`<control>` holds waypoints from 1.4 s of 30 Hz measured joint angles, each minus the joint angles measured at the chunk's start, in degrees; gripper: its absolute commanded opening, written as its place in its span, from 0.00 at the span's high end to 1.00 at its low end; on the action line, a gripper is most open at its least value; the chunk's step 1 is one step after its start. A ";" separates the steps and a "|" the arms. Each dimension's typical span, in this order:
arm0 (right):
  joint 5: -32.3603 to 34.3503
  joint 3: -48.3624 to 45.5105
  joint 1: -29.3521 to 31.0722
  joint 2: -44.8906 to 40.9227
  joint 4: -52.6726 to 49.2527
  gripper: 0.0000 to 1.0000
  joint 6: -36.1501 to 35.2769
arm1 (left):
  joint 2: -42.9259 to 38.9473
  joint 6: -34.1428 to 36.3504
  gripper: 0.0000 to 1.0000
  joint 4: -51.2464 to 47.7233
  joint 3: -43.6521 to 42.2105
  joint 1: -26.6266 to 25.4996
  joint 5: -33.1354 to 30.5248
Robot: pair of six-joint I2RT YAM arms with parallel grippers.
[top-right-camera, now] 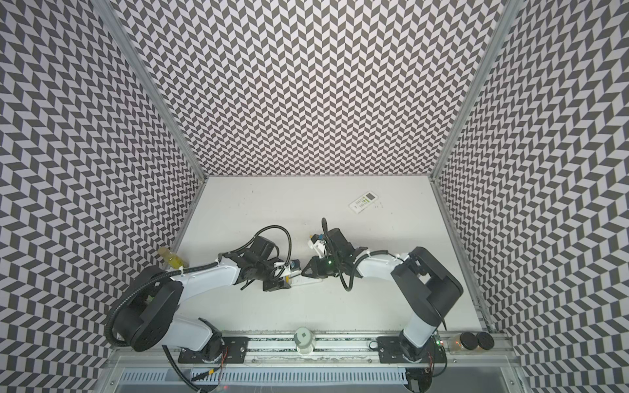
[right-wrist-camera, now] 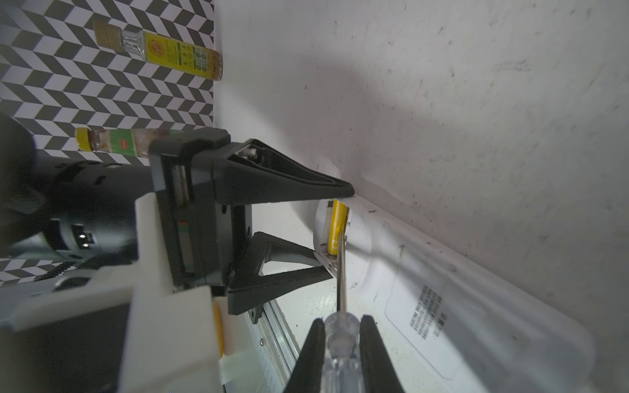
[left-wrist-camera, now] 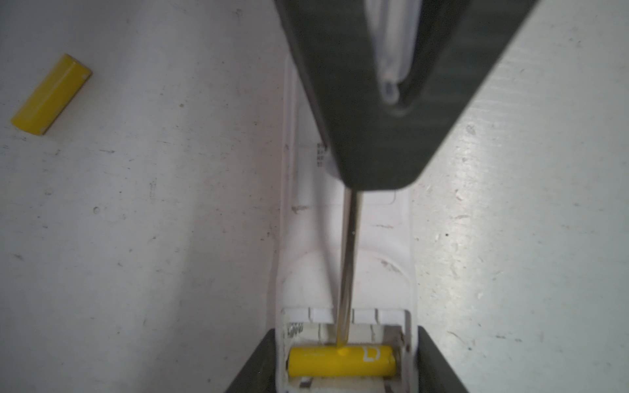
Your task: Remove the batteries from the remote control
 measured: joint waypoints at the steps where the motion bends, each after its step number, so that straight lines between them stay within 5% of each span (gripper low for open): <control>1: -0.02 0.24 0.04 0.17 -0.15 1.00 0.07 | 0.02 -0.07 0.67 -0.02 0.00 0.00 0.00; 18: 2.36 6.58 1.64 2.10 -8.72 1.00 0.87 | -0.02 -1.38 0.67 -0.48 0.09 -0.02 -0.59; 32: -5.55 2.64 -2.12 4.33 0.13 1.00 1.62 | -0.11 -1.49 0.68 -0.61 0.11 -0.11 -0.92; 42: -3.89 3.34 -1.27 3.72 -1.60 1.00 1.55 | -0.11 -1.51 0.68 -0.68 0.13 -0.11 -0.94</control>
